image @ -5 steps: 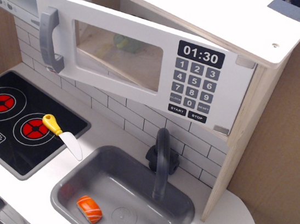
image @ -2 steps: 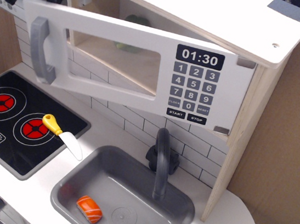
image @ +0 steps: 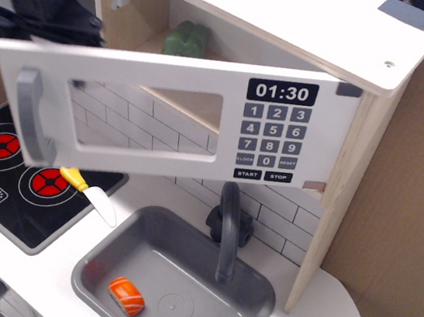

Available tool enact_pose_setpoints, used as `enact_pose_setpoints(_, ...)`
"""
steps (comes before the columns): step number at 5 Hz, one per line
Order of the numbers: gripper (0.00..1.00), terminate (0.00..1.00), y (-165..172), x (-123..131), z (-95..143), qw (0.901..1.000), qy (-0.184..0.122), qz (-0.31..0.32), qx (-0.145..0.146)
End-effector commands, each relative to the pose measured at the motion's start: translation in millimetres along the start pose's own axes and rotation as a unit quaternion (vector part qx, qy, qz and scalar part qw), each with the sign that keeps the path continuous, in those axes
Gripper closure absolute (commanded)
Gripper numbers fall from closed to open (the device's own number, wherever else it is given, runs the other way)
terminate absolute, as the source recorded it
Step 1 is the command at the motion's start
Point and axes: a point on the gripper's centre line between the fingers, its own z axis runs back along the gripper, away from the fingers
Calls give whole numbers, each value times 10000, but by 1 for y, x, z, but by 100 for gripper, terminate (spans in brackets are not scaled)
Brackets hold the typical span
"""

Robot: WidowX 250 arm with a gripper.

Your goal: Open microwave

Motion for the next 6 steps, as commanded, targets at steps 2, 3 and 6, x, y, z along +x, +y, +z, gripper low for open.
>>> enact_pose_setpoints(2,0,0,-110,-18,5,9943,1030,-288,22)
enact_pose_setpoints(3,0,0,-130,-22,4,9922,1200,-332,-37)
enact_pose_setpoints(6,0,100,-88,-11,14,9978,628,24,-224)
